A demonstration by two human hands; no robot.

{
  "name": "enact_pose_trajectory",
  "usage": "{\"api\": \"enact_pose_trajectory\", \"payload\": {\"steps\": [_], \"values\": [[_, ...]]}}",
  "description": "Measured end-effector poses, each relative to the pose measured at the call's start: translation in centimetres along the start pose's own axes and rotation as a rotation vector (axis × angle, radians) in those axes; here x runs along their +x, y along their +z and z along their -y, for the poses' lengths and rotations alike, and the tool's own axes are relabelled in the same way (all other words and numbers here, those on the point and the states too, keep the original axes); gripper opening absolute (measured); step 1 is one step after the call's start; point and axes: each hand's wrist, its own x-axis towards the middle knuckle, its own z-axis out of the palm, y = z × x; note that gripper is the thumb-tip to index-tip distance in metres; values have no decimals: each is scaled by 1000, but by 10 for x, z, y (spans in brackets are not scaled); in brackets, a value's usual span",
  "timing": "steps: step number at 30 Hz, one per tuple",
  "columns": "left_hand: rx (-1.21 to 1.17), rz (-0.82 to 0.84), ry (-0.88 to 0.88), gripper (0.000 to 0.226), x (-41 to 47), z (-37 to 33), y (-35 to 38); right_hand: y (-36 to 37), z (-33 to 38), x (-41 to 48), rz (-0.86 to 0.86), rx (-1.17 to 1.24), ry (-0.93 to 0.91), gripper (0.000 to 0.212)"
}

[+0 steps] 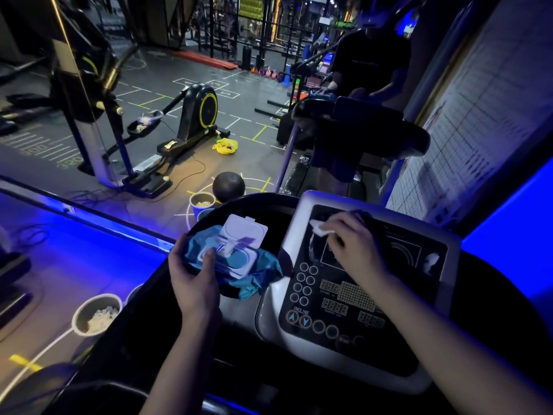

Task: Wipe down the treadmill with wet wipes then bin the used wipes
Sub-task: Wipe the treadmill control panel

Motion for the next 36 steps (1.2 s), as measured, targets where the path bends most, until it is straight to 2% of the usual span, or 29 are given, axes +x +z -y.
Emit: {"api": "enact_pose_trajectory", "payload": {"steps": [3,7,10,13,16,17,21,25,27,29,31,33,36], "values": [[-14,3,-6,51,-2,0,2,17,7,8,112,-98,-29,40],[7,-1,-4,48,-2,0,2,17,3,-18,279,-164,-182,59],[25,0,-24,47,-2,2,0,3,0,-37,401,-154,-256,58],[21,-4,-28,49,-3,2,0,-4,-3,-31,238,-86,-149,35],[23,1,-38,48,-3,2,1,1,-4,-10,23,-18,25,37],[26,4,-34,48,-4,1,1,6,-3,-5,25,-31,19,41],[19,3,-31,48,-5,-1,1,16,4,-12,213,-129,-96,52],[11,-13,-45,45,-4,1,0,7,1,-41,380,-167,-179,76],[11,-13,-56,46,-3,2,-3,3,-2,-41,336,-130,-174,60],[16,-15,-64,48,-2,6,-5,2,-1,-25,130,-16,-73,41],[20,-19,-62,50,-3,11,-5,5,-3,-3,-46,43,44,46],[25,-19,-60,52,-5,13,-4,16,-3,7,-33,15,39,48],[30,-7,-57,53,-6,13,-3,26,-1,-12,174,-63,-58,53]]}}
